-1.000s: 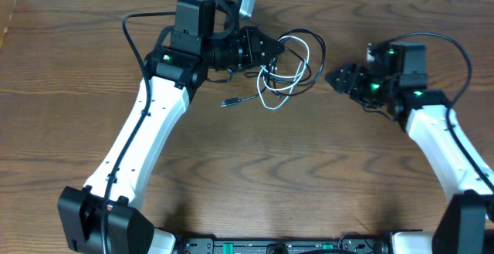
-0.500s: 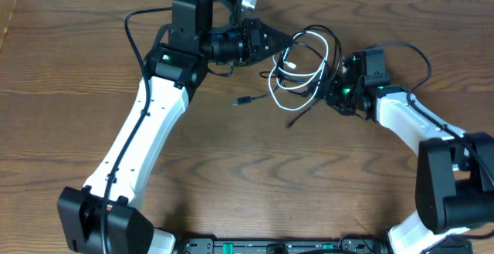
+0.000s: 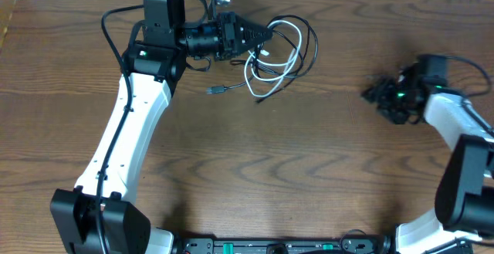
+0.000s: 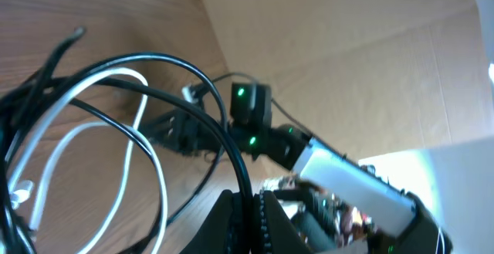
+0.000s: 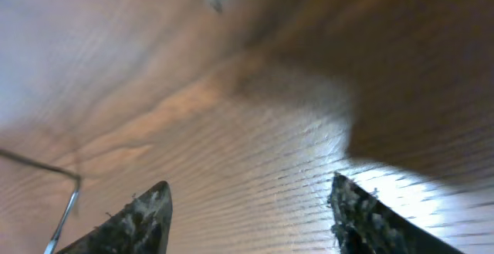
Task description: Untangle cables
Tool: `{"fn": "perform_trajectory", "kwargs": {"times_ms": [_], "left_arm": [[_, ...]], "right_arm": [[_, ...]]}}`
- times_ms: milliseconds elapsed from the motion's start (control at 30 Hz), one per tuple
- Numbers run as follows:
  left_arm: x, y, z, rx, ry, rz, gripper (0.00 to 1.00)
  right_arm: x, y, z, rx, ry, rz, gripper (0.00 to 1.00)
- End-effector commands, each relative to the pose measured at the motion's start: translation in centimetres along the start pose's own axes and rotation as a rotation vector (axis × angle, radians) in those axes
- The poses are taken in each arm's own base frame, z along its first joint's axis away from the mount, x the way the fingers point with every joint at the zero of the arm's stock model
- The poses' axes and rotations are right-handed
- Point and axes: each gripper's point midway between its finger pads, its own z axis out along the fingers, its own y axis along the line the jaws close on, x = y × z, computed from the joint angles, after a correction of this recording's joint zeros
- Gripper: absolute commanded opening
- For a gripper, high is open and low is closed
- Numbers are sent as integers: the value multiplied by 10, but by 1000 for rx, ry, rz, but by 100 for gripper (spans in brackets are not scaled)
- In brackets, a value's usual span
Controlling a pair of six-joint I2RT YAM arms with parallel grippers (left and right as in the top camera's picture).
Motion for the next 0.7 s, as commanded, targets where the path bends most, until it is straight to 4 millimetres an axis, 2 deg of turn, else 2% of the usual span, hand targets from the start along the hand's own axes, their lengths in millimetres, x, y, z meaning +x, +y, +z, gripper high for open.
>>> {"fn": "perform_trajectory", "kwargs": {"times_ms": [0, 33, 233, 333, 433, 467, 667], "left_arm": [[12, -20, -4, 68, 51, 176, 7], [13, -14, -4, 46, 48, 188, 7], [11, 19, -3, -125, 2, 96, 7], [15, 29, 0, -187, 1, 66, 7], [20, 29, 6, -199, 18, 85, 8], [22, 28, 8, -196, 23, 88, 7], [30, 24, 19, -196, 46, 99, 7]], "right_arm": [[0, 50, -40, -256, -14, -209, 65], [8, 76, -59, -370, -10, -293, 67], [44, 149, -112, -612, -30, -514, 75], [60, 176, -126, -667, -42, -575, 78], [75, 199, -127, -704, -27, -586, 82], [76, 201, -123, -692, -25, -576, 83], [86, 204, -81, -518, -38, -500, 80]]}}
